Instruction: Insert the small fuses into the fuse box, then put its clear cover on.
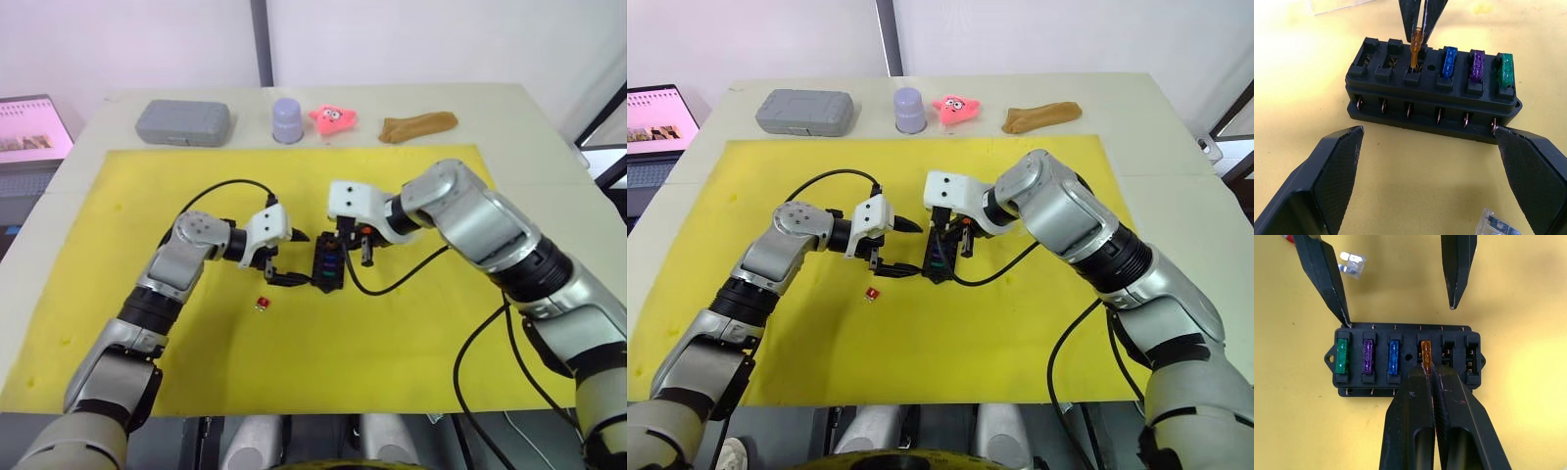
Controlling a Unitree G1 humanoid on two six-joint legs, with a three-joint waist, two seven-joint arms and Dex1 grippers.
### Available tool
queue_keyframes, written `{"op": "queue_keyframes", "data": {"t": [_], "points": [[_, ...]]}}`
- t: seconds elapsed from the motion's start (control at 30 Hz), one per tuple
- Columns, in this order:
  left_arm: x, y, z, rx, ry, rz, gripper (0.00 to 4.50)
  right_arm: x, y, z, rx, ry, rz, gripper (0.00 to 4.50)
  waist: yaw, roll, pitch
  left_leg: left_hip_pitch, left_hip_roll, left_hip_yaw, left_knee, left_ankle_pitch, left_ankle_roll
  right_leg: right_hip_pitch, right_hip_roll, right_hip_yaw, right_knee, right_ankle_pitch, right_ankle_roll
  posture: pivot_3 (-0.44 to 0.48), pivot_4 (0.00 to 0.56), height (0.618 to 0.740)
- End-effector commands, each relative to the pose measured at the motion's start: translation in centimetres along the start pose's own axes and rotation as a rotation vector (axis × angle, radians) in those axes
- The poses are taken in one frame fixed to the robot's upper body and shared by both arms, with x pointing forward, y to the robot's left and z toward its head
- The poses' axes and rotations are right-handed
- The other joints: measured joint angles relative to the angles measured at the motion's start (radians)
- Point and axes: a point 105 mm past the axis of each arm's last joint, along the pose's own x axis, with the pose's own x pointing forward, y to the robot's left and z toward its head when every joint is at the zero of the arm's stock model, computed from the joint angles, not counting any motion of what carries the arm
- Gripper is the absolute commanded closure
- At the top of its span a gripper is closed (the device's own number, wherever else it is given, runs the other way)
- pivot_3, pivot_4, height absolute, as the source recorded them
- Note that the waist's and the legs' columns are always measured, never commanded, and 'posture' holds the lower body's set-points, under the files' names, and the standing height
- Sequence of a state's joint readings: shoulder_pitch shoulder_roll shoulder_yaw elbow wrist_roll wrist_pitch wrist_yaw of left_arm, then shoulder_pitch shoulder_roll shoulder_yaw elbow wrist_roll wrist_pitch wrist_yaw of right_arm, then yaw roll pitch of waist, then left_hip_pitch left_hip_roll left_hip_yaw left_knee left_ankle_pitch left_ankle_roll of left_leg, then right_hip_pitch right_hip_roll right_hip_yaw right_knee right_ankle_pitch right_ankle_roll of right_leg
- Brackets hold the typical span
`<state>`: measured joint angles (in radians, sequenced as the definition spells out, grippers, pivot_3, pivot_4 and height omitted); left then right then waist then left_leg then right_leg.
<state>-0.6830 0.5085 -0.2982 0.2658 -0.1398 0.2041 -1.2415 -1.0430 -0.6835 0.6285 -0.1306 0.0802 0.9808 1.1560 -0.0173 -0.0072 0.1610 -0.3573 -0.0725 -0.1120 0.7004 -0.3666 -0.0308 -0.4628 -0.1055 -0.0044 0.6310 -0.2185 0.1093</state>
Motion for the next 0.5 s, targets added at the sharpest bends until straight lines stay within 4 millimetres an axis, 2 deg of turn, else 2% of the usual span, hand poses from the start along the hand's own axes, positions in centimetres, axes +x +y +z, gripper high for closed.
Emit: {"op": "queue_keyframes", "data": {"t": [0.03,0.27,0.5], "points": [[-0.58,0.53,1.31,0.053,-0.026,0.02,0.0,-0.56,-0.21,0.93,-0.049,0.001,-0.012,4.45,0.0,0.0,0.0,0.0,0.0,0.0,0.0,0.0,0.0,0.0,0.0,0.0,0.0,0.0,0.0,0.0,0.15,0.74],[-0.65,0.47,1.21,0.049,-0.026,0.023,0.0,-0.31,-0.07,0.98,-0.035,0.017,0.002,4.45,0.0,0.0,0.0,0.0,0.0,0.0,0.0,0.0,0.0,0.0,0.0,0.0,0.0,0.0,0.0,0.0,0.15,0.74],[-0.52,0.39,1.24,0.049,-0.027,0.02,0.0,0.01,-0.78,0.87,-0.012,0.055,-0.026,4.45,-0.001,0.0,0.0,0.0,0.0,0.0,0.0,0.0,0.0,0.0,0.0,0.0,0.0,0.0,0.0,0.0,0.15,0.74]]}}
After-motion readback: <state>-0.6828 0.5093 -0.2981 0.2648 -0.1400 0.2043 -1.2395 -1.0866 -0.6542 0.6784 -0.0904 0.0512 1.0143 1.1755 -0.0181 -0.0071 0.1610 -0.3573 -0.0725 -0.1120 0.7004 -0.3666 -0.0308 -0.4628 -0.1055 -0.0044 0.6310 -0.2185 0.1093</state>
